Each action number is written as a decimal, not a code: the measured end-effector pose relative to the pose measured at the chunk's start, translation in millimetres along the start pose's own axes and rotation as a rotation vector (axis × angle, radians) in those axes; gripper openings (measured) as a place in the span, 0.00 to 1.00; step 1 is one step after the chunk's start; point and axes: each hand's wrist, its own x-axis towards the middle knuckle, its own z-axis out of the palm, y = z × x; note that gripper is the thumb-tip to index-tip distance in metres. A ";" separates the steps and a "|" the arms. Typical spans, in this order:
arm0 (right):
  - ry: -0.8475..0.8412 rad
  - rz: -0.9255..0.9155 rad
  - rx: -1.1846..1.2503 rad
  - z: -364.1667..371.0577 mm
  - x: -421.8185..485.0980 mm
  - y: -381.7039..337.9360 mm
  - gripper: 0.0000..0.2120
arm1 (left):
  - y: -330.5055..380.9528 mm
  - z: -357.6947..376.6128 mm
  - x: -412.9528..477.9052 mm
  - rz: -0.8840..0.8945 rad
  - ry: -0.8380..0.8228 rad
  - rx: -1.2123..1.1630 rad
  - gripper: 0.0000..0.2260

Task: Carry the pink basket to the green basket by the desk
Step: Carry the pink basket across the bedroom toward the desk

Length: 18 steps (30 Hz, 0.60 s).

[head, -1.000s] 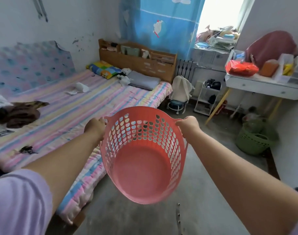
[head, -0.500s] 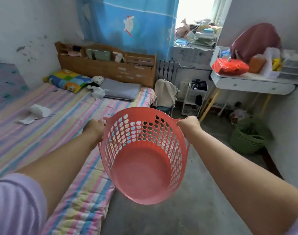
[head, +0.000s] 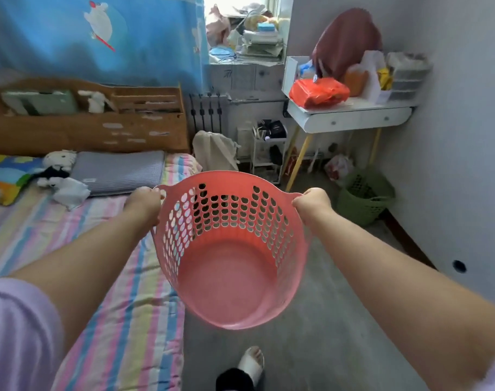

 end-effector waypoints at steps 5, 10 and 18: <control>0.054 0.042 0.029 -11.6 100.2 -17.0 0.04 | 63.1 58.1 72.9 0.030 -0.076 0.079 0.18; 0.072 0.062 0.055 -26.8 203.8 -40.7 0.06 | 133.3 129.1 153.3 0.038 -0.119 -0.012 0.17; 0.206 0.124 0.064 -61.1 332.4 -40.0 0.04 | 226.6 244.1 257.6 0.213 -0.189 0.187 0.15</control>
